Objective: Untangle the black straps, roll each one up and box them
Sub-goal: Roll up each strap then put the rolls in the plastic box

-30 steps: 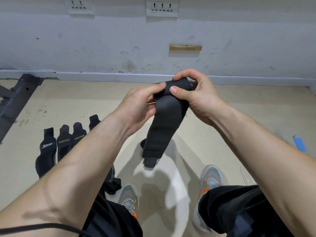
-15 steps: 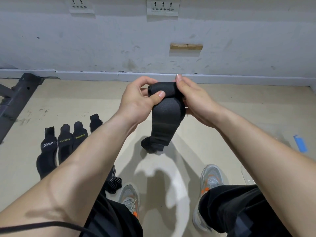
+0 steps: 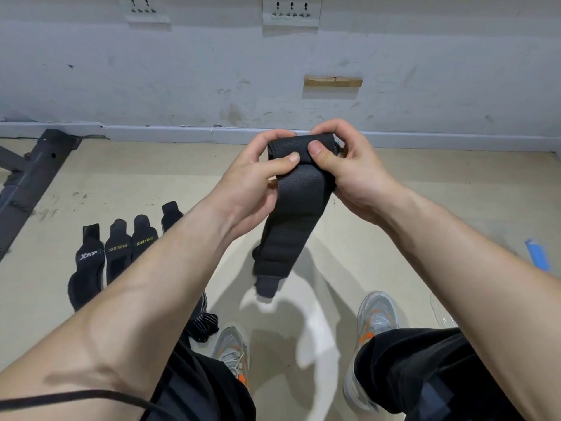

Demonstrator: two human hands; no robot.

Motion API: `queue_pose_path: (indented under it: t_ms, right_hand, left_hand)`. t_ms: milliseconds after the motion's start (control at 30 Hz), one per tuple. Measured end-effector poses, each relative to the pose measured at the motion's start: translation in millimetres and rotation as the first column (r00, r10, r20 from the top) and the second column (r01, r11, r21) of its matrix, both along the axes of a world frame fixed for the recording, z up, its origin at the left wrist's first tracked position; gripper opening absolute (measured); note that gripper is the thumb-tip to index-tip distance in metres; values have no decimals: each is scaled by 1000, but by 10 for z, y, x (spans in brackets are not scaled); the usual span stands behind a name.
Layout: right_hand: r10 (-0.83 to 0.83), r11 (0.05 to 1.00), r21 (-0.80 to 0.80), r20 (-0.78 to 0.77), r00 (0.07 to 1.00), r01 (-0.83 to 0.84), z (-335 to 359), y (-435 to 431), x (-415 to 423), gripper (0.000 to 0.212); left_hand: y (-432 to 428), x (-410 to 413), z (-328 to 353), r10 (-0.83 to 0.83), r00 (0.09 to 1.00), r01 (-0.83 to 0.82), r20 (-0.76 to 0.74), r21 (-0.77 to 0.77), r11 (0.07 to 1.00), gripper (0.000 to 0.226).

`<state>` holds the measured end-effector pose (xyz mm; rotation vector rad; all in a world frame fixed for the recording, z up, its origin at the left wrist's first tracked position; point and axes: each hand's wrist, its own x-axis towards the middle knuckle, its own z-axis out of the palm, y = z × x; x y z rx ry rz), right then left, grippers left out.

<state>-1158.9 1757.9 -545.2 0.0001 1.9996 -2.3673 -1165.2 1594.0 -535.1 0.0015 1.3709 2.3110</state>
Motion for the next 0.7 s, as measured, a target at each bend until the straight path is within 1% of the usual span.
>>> queue_pose_path:
  t_ms: [67, 100, 167, 200, 300, 400, 467, 533, 567, 667, 700]
  right_hand:
    - [3, 1000, 18, -11, 1000, -3, -11, -13, 11, 13]
    - [3, 999, 34, -18, 1000, -3, -21, -20, 20, 13]
    - [0, 997, 76, -26, 1000, 2, -36, -24, 39, 12]
    - [-4, 995, 103, -25, 1000, 7, -40, -23, 45, 14]
    - [-7, 985, 173, -10, 1000, 9, -20, -16, 53, 17]
    - [-16, 986, 166, 33, 999, 10, 0, -19, 51, 17]
    - [-33, 994, 111, 92, 995, 23, -1, -30, 38, 18]
    - [-39, 999, 38, 168, 985, 33, -11, -30, 13, 27]
    - [-34, 999, 31, 193, 981, 28, -9, -30, 4, 31]
    - [-12, 994, 109, 205, 979, -11, -2, -49, -10, 25]
    - [-13, 994, 109, 213, 977, -10, 4, -62, -13, 31]
  left_hand:
    - [-7, -14, 19, -20, 999, 19, 47, 21, 1000, 22]
    - [-12, -22, 33, -50, 997, 50, 56, -2, 999, 26]
    - [-12, -31, 37, -75, 996, 82, 54, -130, 988, 42]
    - [-9, -30, 35, -63, 997, 69, 37, -205, 976, 44]
    - [-7, -29, -8, -5, 999, -9, -40, -345, 939, 30]
    - [-21, -46, -48, 31, 994, -73, -103, -430, 900, 19]
    - [-35, -62, -46, 47, 990, -104, -136, -449, 888, 16]
    - [-47, -63, -41, 66, 986, -125, -152, -428, 895, 14]
    - [-50, -60, -37, 71, 985, -132, -160, -410, 903, 13]
    - [-57, -61, -53, 70, 972, -154, -224, -385, 910, 15]
    - [-53, -61, -58, 66, 966, -163, -251, -389, 907, 18]
